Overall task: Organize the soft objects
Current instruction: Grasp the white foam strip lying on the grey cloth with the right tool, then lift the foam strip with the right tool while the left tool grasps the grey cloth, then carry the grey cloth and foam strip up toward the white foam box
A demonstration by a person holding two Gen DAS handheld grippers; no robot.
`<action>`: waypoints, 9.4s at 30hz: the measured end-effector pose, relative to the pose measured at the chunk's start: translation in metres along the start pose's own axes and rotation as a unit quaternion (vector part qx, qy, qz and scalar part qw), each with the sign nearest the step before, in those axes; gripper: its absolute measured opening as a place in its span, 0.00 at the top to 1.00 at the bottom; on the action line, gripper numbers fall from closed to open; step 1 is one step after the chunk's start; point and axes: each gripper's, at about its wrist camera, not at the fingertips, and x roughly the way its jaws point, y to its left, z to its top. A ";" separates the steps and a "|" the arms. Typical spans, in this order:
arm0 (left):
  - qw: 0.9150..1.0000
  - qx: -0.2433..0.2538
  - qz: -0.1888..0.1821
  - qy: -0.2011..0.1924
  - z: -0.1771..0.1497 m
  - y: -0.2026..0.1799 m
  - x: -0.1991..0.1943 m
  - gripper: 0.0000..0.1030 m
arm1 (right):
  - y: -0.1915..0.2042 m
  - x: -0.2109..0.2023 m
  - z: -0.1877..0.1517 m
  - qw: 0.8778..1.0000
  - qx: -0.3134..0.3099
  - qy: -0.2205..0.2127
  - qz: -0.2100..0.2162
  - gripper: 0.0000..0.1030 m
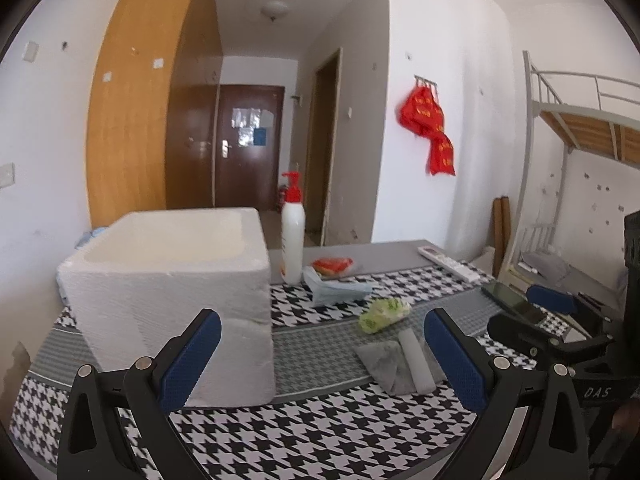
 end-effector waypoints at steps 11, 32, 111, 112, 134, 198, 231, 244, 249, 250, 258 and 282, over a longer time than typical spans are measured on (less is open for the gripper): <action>0.999 0.016 -0.019 0.021 -0.009 -0.005 0.017 0.01 | -0.008 0.018 -0.011 0.999 0.004 0.036 -0.007 0.09; 0.996 0.024 -0.025 0.084 -0.027 -0.006 0.056 0.01 | -0.009 0.067 -0.041 0.991 0.017 0.133 0.023 0.42; 0.983 0.071 -0.057 0.158 -0.033 -0.068 0.106 0.01 | -0.074 0.045 -0.044 0.986 0.106 0.127 0.020 0.89; 0.983 0.073 -0.058 0.159 -0.032 -0.070 0.107 0.01 | -0.076 0.043 -0.044 0.986 0.107 0.125 0.017 0.89; 0.966 0.089 -0.068 0.234 -0.039 -0.098 0.147 0.12 | -0.104 0.040 -0.070 0.981 0.129 0.144 -0.004 0.89; 0.975 0.091 -0.073 0.187 -0.017 -0.068 0.099 0.86 | -0.083 0.043 -0.051 0.985 0.087 0.134 -0.068 0.84; 0.992 0.089 -0.048 0.078 0.042 -0.044 0.044 0.86 | -0.040 0.014 0.019 0.997 0.051 0.046 -0.044 0.89; 0.994 0.085 -0.034 0.059 0.051 -0.035 0.038 0.86 | -0.034 0.028 0.001 0.995 0.030 0.086 -0.030 0.89; 0.995 0.088 -0.027 0.044 0.062 -0.032 0.033 0.86 | -0.039 0.031 -0.008 0.994 0.027 0.102 -0.038 0.89; 0.995 0.088 -0.023 0.041 0.063 -0.031 0.032 0.86 | -0.040 0.032 -0.010 0.993 0.026 0.105 -0.040 0.88; 0.996 0.087 -0.004 0.024 0.077 -0.022 0.026 0.86 | -0.050 0.041 -0.029 0.990 0.014 0.132 -0.048 0.59; 0.998 0.048 0.042 0.025 0.095 0.007 0.013 0.86 | -0.061 0.056 -0.066 0.983 -0.040 0.178 0.020 0.55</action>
